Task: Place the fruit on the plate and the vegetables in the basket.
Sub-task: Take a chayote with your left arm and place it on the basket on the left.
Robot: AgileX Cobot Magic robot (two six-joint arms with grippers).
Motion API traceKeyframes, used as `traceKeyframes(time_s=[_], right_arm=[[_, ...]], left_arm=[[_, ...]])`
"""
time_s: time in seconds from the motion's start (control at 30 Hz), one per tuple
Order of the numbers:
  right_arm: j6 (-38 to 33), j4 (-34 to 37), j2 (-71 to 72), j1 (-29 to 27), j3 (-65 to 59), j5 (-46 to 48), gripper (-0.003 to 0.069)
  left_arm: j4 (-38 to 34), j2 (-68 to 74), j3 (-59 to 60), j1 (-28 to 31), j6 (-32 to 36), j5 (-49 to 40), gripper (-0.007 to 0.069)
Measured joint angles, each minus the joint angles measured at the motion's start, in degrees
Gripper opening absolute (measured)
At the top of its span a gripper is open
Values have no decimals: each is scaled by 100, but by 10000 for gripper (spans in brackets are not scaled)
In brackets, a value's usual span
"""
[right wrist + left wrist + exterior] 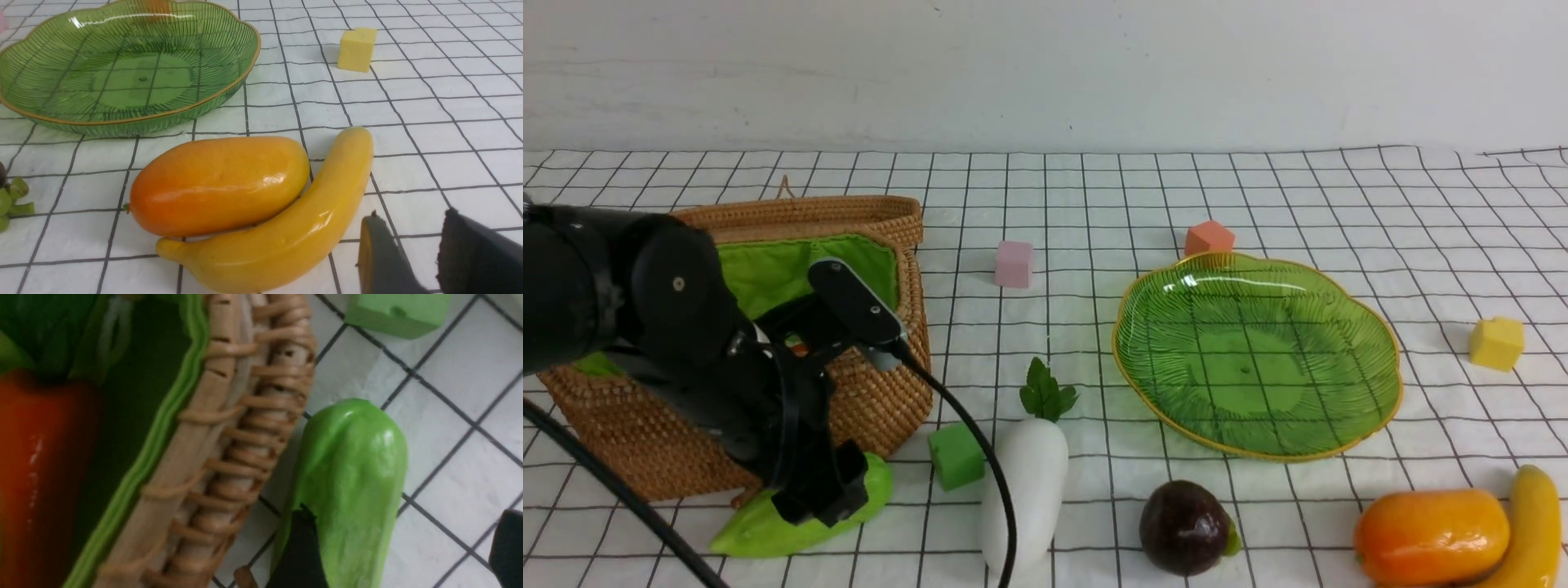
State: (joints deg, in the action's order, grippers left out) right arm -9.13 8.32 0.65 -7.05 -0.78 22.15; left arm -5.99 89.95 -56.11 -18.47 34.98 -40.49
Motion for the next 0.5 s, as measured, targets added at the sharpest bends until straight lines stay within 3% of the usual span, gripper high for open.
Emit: traceKeyframes(time_s=[0.27,0.43,0.5], right_arm=[[0,0,0,0,0,0,244],[0,0,0,0,0,0,244],[0,0,0,0,0,0,244]], left_arm=[[145,563,-47,0,-58,206,530],[150,568,-89,0,-53,109,383],[139,568,-191,0,-42,-128,228]])
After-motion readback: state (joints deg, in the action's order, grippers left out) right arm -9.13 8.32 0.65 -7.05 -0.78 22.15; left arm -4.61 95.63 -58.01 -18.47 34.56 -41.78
